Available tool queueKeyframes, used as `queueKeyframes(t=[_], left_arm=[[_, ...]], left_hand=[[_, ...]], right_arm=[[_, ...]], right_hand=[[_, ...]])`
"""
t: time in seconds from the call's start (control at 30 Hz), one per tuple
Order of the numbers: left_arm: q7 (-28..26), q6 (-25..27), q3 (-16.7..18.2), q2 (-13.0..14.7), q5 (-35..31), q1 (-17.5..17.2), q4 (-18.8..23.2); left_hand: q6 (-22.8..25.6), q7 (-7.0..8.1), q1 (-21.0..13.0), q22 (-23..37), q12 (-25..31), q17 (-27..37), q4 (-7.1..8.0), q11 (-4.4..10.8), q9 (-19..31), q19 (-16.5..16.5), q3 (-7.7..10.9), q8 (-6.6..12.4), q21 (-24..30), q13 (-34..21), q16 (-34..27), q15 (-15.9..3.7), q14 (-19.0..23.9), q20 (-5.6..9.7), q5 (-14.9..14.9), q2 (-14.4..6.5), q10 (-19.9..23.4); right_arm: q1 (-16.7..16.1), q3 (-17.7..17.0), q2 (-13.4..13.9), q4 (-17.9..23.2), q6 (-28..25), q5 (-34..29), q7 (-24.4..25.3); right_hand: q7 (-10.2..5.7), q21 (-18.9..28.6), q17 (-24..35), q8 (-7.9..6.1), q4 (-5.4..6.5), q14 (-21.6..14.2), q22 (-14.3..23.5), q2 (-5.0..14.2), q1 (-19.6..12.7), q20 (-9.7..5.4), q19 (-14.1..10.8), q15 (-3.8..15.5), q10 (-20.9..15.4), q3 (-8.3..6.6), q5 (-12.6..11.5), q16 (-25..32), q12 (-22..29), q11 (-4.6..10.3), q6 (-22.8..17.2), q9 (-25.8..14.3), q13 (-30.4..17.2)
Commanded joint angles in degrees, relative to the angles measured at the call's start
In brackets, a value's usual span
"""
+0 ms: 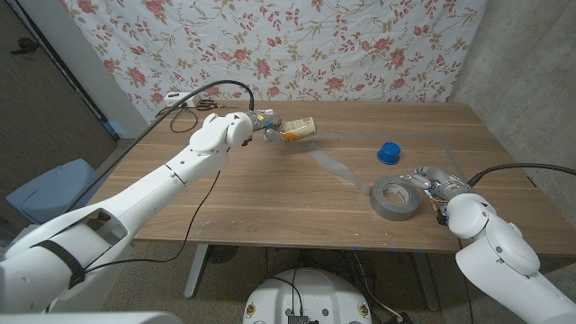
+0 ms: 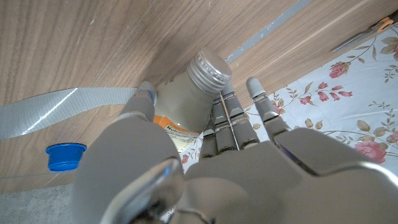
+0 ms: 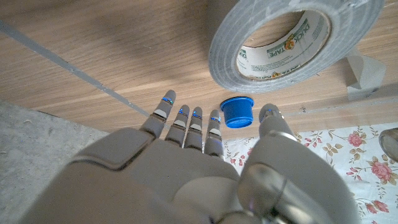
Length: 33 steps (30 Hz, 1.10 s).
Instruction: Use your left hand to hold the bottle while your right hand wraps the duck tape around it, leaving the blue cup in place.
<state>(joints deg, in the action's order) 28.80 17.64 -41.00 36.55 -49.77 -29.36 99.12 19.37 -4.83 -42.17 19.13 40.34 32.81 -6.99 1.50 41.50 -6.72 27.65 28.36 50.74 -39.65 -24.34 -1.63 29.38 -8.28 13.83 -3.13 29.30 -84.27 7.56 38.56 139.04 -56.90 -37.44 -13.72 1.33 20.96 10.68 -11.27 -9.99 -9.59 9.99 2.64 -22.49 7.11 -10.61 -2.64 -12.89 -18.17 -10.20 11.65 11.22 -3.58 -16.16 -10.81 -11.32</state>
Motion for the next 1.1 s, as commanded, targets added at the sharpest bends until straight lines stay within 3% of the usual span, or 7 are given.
queueKeyframes(t=[0.03,0.27,0.67,0.87,1.1], left_arm=[[0.1,-0.4,-0.2,-0.3,-0.3,0.6,-0.8],[0.1,-0.7,-0.3,-0.5,-0.1,1.0,-1.5],[0.2,-1.0,-0.1,-0.5,0.7,1.2,-2.0],[0.1,-0.9,-0.1,-0.4,0.8,1.3,-2.0],[0.0,-0.9,0.0,-0.3,1.0,1.2,-1.9]], left_hand=[[11.7,-5.0,-8.7,0.1,1.1,0.3,15.59,0.9,9.9,0.2,16.05,24.24,0.5,-0.2,0.1,-0.06,-0.1,-0.15,0.5,-9.2,0.4],[11.7,-5.01,-8.7,0.1,1.2,0.4,15.55,0.8,9.8,0.4,16.05,24.26,0.9,-0.1,0.1,-0.07,-0.1,-0.18,0.4,-9.2,0.4],[11.6,-4.92,-8.7,-0.1,1.5,0.6,15.47,0.89,9.8,0.6,16.01,24.3,1.8,0.0,0.3,-0.02,0.1,-0.13,0.3,-9.2,0.4],[11.6,-4.98,-8.7,-0.2,1.5,0.7,15.44,0.75,9.7,0.8,15.99,24.33,2.1,0.1,0.3,0.06,0.1,-0.14,0.3,-9.2,0.3],[11.6,-4.96,-8.7,-0.3,1.6,0.8,15.38,0.79,9.6,1.0,15.97,24.37,2.7,0.2,0.5,0.1,0.0,-0.17,0.2,-9.2,0.3]], right_arm=[[4.7,5.7,5.0,0.6,-7.0,-3.0,-5.9],[9.4,11.0,8.6,-0.1,-11.3,-4.3,-9.3],[19.8,24.2,14.2,-2.4,-19.7,-8.6,-13.1],[23.4,28.4,15.5,-3.1,-21.7,-8.8,-14.1],[26.8,33.1,16.1,-4.3,-23.1,-11.1,-15.9]], right_hand=[[-0.09,-0.1,0.2,0.08,0.02,0.0,0.3,-0.93,0.1,0.54,0.0,0.27,0.4,0.52,-0.3,0.0,0.0,-0.13,0.3,-0.1,-0.3],[-0.18,-0.3,0.2,-0.02,0.11,-0.1,0.3,-1.73,0.1,0.68,-0.1,0.48,0.6,0.87,-0.4,0.0,0.0,0.32,0.1,-0.1,-0.3],[-0.24,-0.6,0.2,0.0,-0.05,0.1,0.3,-2.11,-1.5,0.7,-0.5,1.27,1.1,0.65,-1.0,0.0,-0.1,0.83,0.5,-0.1,-0.4],[-0.29,-0.7,0.2,-0.13,-0.23,-0.2,0.3,-2.04,-2.9,0.61,-0.7,1.57,0.9,0.23,-1.4,0.1,0.1,1.27,0.4,-0.2,-0.4],[-0.46,-0.9,0.3,-0.56,-0.54,-1.7,0.3,-2.16,-7.3,0.21,-2.1,2.86,-0.2,-0.86,-2.3,0.7,0.6,1.18,-0.2,-0.2,-0.5]])
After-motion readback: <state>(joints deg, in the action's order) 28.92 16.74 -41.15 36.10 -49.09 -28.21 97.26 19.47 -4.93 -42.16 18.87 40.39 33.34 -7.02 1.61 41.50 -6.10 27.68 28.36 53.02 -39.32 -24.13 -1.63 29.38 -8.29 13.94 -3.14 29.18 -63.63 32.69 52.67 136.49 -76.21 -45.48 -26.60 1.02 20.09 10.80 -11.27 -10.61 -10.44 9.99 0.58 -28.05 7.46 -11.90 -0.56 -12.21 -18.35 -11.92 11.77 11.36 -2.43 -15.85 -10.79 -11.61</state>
